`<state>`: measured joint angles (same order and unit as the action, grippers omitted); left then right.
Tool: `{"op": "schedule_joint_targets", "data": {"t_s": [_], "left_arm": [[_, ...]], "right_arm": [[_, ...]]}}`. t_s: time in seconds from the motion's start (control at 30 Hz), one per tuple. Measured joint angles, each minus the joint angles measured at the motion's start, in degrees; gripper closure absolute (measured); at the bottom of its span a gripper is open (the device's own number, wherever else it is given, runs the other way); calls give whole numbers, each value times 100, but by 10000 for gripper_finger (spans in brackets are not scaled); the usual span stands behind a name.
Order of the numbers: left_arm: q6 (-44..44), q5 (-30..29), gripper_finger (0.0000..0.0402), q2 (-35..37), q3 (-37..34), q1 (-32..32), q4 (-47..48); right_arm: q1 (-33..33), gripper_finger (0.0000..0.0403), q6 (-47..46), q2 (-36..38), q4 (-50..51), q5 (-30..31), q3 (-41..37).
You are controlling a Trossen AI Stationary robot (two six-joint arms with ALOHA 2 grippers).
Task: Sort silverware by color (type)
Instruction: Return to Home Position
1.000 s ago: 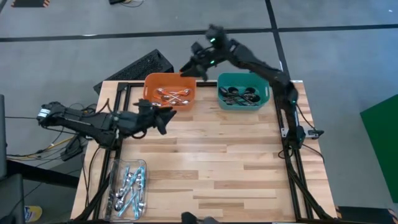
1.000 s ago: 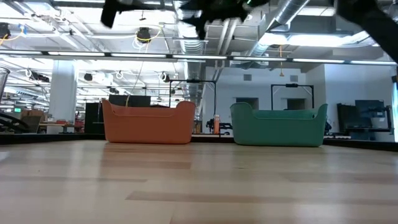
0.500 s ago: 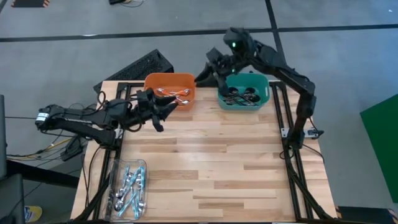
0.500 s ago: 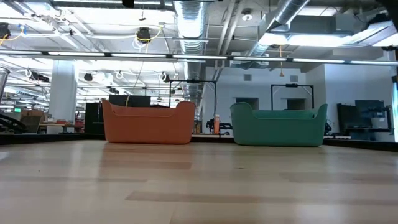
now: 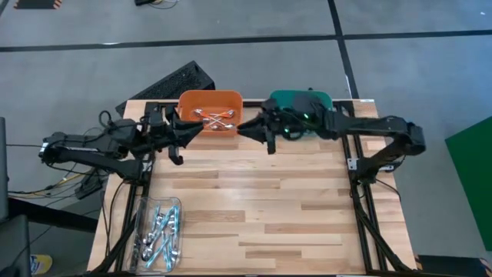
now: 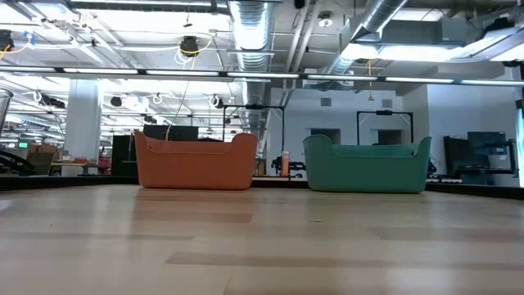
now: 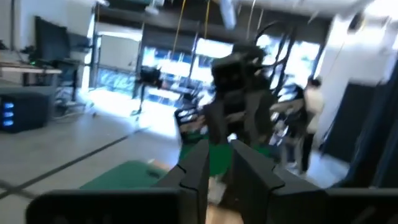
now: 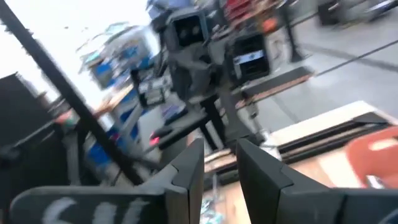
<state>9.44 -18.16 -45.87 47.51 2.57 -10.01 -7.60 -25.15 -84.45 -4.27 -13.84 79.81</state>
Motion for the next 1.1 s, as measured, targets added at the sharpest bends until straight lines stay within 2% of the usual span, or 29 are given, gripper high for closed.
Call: {"op": "schedule_joint_targets", "data": {"t_s": [0.13,0.23,0.33,0.47,0.57,0.73,0.83,0.97,1.1], "left_arm": [[-169,59,377,51,0,-4,411],[-338,526,396,4,-50,-2,353],[-457,622,398,-8,-529,2,-317],[-269,609,400,49,-1458,-4,-1892],[-204,600,401,290,-1947,-2,-2228],[-881,587,400,1377,-2153,11,-1157],[-880,653,400,2202,-2151,11,-121],[-838,723,400,2984,-2149,11,1366],[-907,731,400,3466,-2159,13,2218]], "right_arm": [[474,286,-82,611,-204,1009,-705],[886,290,140,1099,-110,1654,-1028],[1279,304,462,1553,-30,2153,-1383],[1749,333,564,2131,-266,2769,-2060],[2028,360,611,2561,-631,3128,-2674],[2268,394,764,3174,-1096,3188,-3626],[2276,382,341,3316,-707,3183,-3905],[2345,358,-67,3297,360,3221,-4024],[2728,377,1218,3287,452,3936,-4013]]}}
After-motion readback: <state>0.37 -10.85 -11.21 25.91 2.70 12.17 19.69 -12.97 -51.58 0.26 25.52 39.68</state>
